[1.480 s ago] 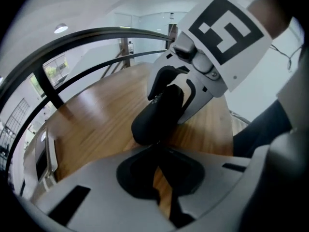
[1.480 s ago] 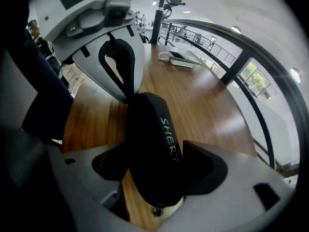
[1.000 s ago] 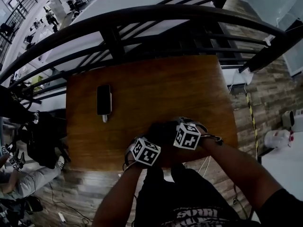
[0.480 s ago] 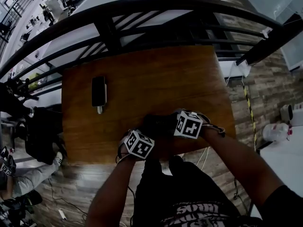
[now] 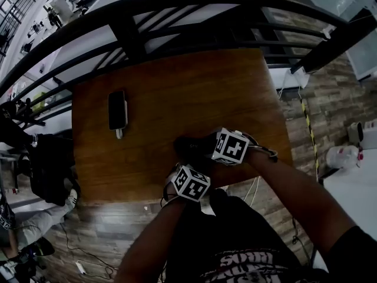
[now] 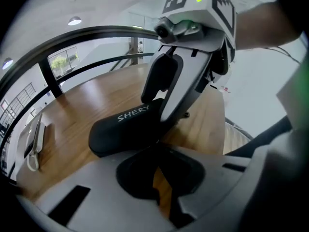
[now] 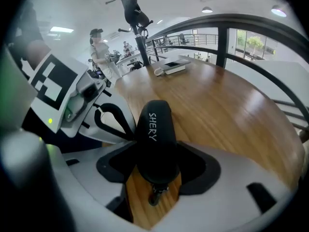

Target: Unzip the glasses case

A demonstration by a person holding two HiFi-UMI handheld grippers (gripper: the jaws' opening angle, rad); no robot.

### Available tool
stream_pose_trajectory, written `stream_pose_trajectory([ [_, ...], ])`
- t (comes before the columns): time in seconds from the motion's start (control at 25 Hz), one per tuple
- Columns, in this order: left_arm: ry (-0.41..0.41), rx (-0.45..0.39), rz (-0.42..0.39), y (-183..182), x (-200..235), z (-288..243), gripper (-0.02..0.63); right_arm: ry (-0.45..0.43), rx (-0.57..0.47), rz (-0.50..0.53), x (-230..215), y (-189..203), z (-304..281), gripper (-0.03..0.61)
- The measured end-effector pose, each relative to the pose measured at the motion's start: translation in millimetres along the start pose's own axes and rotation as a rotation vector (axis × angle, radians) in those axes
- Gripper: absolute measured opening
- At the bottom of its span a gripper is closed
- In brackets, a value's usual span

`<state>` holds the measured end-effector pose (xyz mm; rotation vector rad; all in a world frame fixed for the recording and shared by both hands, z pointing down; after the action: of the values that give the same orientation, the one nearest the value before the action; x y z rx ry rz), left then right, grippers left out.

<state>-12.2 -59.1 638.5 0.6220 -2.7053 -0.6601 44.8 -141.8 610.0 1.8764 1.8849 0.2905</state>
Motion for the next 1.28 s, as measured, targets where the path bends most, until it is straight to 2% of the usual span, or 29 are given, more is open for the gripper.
stream_pose_trajectory([
  [0.28, -0.066, -0.05, 0.052, -18, -38, -17, 0.005, -0.015, -0.012, -0.068, -4, 0, 0, 0.247],
  [0.44, -0.093, -0.075, 0.174, -27, -52, -28, 0.005, -0.026, -0.013, -0.077, -6, 1, 2, 0.247],
  [0.56, -0.114, -0.082, 0.222, -33, -61, -32, 0.005, -0.021, -0.024, -0.075, -6, 5, 5, 0.247],
  [0.64, -0.101, -0.088, 0.272, -34, -62, -35, 0.006, -0.012, -0.025, -0.065, -5, 5, 3, 0.247],
  [0.72, -0.051, -0.106, 0.336, -32, -58, -36, 0.006, -0.003, -0.029, -0.06, -4, 5, 2, 0.247],
  [0.8, -0.006, -0.132, 0.367, -28, -54, -33, 0.006, 0.011, -0.052, -0.065, -4, 4, 2, 0.247],
  [1.04, 0.029, -0.169, 0.364, -13, -54, -22, 0.008, 0.043, -0.149, -0.091, 10, 11, 10, 0.236],
  [1.28, 0.063, -0.238, 0.379, -20, -69, -1, 0.018, 0.091, -0.212, -0.072, 19, 13, 27, 0.236],
])
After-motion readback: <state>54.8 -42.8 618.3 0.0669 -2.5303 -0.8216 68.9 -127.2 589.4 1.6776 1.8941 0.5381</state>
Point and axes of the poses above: the fingertips, and each gripper's own axes: z backward along the fingers, x to its left, y out of its underside, the point moved 7 cm from there along z, backward along the fingers, and after that the axes turned 7 degrees about z, right-handed, at the moved point
